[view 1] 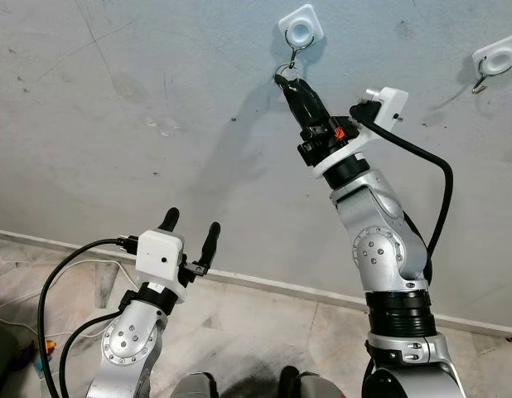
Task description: Hang keys on a hook
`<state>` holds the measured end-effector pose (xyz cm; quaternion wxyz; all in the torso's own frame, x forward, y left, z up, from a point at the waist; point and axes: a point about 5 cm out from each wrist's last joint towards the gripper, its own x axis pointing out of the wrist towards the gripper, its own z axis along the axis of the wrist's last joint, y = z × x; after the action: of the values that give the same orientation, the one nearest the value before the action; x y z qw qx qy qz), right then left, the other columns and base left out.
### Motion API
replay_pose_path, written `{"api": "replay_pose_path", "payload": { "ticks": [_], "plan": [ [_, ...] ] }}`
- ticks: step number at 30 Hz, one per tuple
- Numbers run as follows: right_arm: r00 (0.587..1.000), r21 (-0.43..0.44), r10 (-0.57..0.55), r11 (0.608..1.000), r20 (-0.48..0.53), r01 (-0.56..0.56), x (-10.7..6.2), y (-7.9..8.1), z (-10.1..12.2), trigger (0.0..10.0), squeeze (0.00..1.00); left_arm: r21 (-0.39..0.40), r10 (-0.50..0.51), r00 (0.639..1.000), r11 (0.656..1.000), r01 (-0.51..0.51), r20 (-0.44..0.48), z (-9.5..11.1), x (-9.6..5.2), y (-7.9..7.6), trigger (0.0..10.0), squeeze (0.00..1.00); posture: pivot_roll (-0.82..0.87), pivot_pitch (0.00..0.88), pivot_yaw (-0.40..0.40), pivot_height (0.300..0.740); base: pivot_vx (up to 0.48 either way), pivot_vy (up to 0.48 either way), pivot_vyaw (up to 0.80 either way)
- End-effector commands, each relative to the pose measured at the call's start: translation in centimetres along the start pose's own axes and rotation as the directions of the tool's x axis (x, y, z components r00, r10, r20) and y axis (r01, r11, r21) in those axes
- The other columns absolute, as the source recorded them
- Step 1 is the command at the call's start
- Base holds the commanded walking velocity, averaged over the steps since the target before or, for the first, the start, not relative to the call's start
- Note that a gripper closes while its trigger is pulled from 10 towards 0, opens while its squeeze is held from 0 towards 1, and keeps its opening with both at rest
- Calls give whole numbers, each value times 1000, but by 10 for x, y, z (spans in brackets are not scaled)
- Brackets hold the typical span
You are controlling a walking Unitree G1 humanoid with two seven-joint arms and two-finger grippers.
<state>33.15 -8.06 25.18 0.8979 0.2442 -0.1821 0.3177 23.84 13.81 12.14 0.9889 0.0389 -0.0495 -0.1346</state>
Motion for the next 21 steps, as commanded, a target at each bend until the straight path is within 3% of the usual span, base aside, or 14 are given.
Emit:
{"api": "replay_pose_path", "payload": {
  "ticks": [1, 12, 21],
  "plan": [
    [996, 19, -55, 998, -76, 57, -10, -8, -16, 10000, 1000, 3, -3, 1000, 1000, 3, -16, -2, -3, -1, 10000, 0, 168, 212, 14, 740, 0, 0, 0],
    [995, 4, -62, 998, -76, 62, -11, -10, -16, 10000, 1000, 6, -4, 1000, 1000, 5, -18, -2, -4, -1, 10000, 0, 169, 211, 15, 740, 0, 0, 0],
    [994, -106, -73, 992, -78, 64, -14, -12, -15, 10000, 1000, 6, -17, 1000, 1000, 17, -15, -3, 0, -2, 10000, 0, 148, 197, 22, 740, 0, 0, 0]
  ]
}}
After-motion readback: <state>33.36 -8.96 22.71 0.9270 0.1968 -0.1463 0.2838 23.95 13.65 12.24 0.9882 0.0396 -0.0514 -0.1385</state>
